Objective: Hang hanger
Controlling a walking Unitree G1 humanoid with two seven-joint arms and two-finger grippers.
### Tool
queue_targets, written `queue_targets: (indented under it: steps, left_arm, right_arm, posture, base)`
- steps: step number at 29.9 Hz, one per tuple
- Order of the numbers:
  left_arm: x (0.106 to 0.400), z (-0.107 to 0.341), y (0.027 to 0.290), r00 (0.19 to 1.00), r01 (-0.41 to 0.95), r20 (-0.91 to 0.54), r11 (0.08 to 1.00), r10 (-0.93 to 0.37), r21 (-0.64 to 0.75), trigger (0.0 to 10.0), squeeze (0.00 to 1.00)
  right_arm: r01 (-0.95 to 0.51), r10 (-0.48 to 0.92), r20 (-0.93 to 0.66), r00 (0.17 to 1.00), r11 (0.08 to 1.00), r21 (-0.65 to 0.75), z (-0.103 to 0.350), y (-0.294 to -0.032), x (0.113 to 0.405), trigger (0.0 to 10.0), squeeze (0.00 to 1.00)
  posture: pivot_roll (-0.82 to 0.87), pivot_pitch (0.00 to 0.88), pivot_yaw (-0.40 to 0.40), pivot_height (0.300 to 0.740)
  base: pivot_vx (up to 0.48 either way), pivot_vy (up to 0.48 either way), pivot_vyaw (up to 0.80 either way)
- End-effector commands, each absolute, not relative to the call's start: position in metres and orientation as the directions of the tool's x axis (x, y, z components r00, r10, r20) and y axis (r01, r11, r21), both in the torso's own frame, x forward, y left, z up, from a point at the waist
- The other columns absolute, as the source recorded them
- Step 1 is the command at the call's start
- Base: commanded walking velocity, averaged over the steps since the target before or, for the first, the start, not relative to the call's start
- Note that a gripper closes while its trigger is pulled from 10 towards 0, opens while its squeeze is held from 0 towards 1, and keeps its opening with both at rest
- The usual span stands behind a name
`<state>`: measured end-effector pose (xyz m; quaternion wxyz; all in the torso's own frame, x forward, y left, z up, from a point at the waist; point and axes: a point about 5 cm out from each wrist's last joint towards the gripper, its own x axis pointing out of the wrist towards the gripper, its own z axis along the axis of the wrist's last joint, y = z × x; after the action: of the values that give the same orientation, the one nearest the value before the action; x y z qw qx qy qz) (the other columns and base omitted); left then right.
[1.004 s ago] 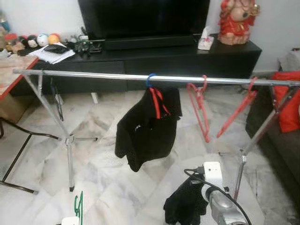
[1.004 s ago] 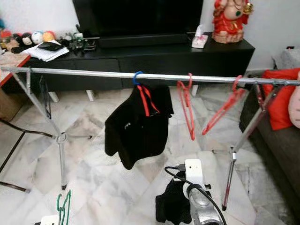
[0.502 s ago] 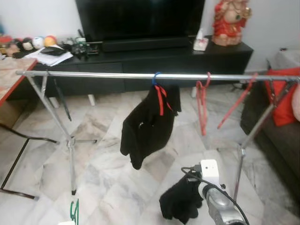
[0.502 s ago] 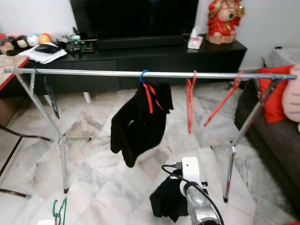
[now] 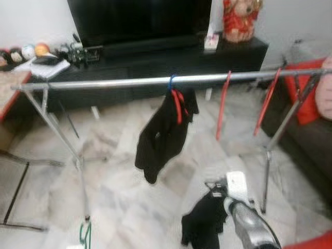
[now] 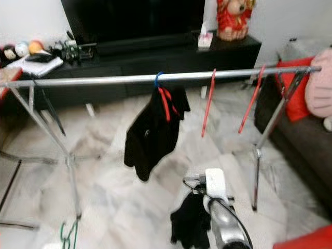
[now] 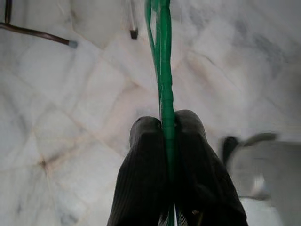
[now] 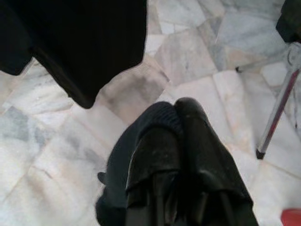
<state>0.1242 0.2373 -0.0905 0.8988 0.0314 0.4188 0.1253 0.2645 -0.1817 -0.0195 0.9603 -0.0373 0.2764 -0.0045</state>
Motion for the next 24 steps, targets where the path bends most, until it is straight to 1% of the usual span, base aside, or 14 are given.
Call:
queue_targets:
  steps: [1,2,24]
  left_arm:
    - [0.1194,-0.0902,0.2445,0.606,-0.212,-0.748,0.961,0.270,0.175,10.0,0.00]
    - [0.1196,-0.0902,0.2443,0.607,-0.211,-0.748,0.962,0.269,0.175,10.0,0.00]
    - [0.1192,-0.0893,0.2467,0.613,-0.201,-0.744,0.963,0.265,0.177,10.0,0.00]
  right_arm:
    - [-0.026,-0.003,-0.498,0.867,0.998,-0.052,-0.0121,-0.1709,0.2732,10.0,0.00]
    - [-0.026,-0.004,-0.498,0.867,0.998,-0.053,-0.0119,-0.1708,0.2734,10.0,0.00]
    - [-0.026,-0.002,-0.480,0.877,0.998,-0.052,-0.0101,-0.1696,0.2744,10.0,0.00]
  posture:
    - [-0.14,0.000,0.067,0.740]
    - [-0.14,0.000,0.067,0.740]
    - [-0.14,0.000,0.071,0.740]
  base:
    - [0.000,0.281,0.00]
    - [0.000,0.281,0.00]
    - [0.000,0.000,0.00]
